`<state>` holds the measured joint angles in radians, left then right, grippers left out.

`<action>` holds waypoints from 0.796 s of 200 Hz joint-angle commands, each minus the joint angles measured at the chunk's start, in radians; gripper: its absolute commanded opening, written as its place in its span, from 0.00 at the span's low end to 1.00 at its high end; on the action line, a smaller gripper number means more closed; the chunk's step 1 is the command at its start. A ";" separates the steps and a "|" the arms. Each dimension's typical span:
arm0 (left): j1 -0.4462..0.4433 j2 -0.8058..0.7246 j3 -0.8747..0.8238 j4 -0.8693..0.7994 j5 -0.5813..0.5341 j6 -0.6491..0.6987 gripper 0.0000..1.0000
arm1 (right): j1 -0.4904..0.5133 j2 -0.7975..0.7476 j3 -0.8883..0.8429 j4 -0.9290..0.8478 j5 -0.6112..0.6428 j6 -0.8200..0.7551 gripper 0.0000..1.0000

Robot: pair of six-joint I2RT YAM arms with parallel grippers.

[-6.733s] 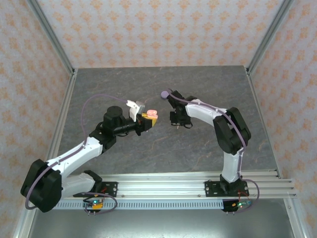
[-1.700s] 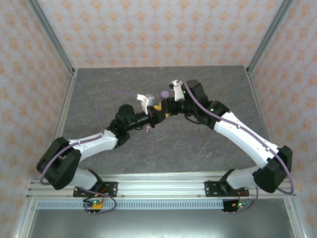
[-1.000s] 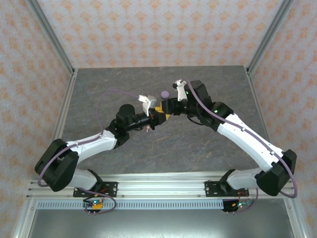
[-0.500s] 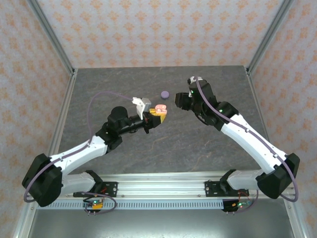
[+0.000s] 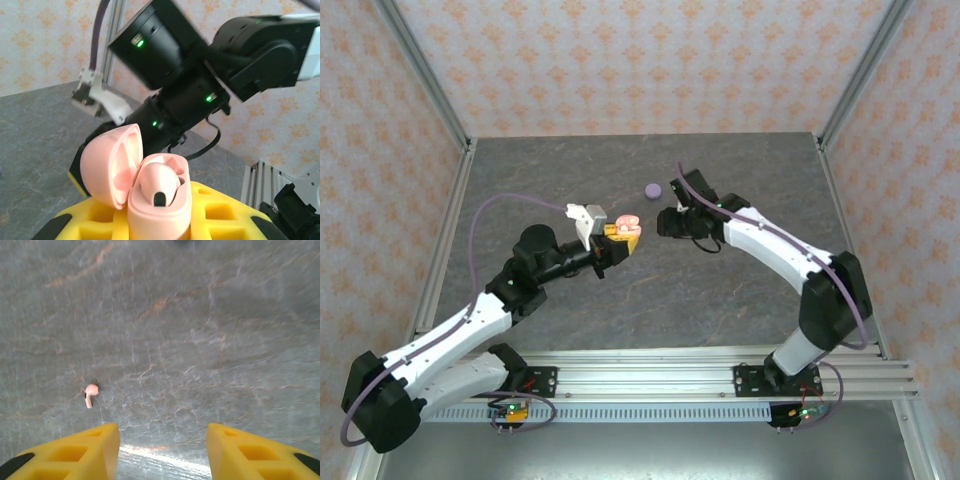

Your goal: Insert the wireless bluetooth earbuds into the charging case

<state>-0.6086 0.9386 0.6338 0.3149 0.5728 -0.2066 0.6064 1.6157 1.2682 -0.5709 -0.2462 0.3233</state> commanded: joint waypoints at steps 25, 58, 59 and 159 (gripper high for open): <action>0.006 -0.062 0.009 -0.087 -0.039 0.033 0.03 | 0.052 0.160 0.095 0.022 -0.095 0.050 0.50; 0.007 -0.085 0.015 -0.112 -0.042 0.031 0.03 | 0.083 0.271 0.166 0.020 -0.124 0.074 0.49; 0.007 -0.084 0.016 -0.112 -0.043 0.032 0.03 | 0.084 0.274 0.167 0.020 -0.125 0.075 0.49; 0.008 -0.156 0.014 -0.162 -0.067 0.043 0.03 | 0.130 0.499 0.335 -0.006 -0.223 0.117 0.44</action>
<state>-0.6079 0.8082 0.6338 0.1673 0.5316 -0.1818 0.7219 2.0804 1.5509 -0.5503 -0.4450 0.4232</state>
